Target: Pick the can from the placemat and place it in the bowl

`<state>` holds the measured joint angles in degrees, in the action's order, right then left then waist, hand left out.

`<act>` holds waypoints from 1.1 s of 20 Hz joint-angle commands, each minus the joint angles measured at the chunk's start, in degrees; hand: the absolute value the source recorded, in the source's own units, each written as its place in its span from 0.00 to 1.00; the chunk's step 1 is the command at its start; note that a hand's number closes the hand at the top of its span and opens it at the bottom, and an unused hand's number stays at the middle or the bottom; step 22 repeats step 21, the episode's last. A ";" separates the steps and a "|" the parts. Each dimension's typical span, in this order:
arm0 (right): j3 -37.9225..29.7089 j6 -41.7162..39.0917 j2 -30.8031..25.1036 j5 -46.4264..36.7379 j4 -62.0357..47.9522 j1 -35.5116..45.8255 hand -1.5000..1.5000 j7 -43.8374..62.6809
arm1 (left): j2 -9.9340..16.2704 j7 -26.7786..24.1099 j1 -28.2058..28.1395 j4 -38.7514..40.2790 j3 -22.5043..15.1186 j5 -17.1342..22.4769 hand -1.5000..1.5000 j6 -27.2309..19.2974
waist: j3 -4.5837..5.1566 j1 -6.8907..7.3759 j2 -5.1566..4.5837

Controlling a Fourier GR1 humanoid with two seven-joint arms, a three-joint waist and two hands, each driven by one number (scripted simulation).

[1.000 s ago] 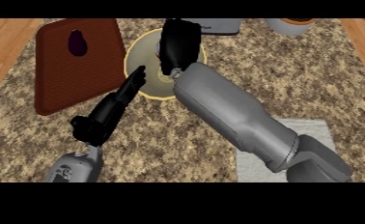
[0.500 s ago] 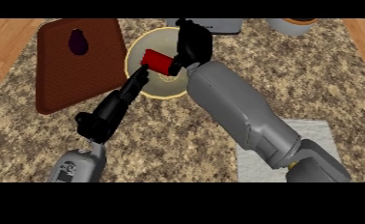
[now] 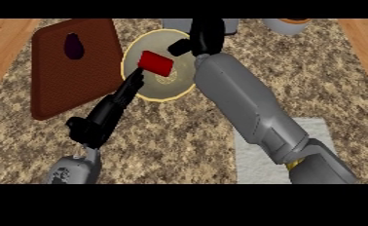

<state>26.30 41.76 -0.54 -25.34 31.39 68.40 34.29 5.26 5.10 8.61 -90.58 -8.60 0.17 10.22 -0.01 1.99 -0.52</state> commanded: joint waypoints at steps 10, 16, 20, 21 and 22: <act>-9.93 5.57 -11.74 7.01 21.60 -22.60 0.00 -9.87 | 1.45 -0.76 -3.05 -1.19 2.79 0.22 0.50 -0.17 | -0.03 -3.47 0.97; -14.17 -2.58 -21.62 13.39 39.19 -36.22 0.00 -13.09 | 0.05 0.81 -1.88 -1.96 2.23 -0.60 0.50 -1.36 | 0.00 -3.63 0.97; -17.91 -7.15 -21.89 19.40 42.05 -45.14 0.00 -23.32 | -1.28 5.14 -1.85 -5.40 0.23 -0.81 0.50 -1.49 | -0.04 -2.39 0.65; -18.81 -9.27 -23.96 19.53 46.04 -46.04 0.00 -20.46 | -0.28 3.41 -1.59 -4.59 0.76 -1.02 0.50 -0.36 | 0.00 -2.49 0.68; -18.81 -9.27 -23.96 19.53 46.04 -46.04 0.00 -20.46 | -0.28 3.41 -1.59 -4.59 0.76 -1.02 0.50 -0.36 | 0.00 -2.49 0.68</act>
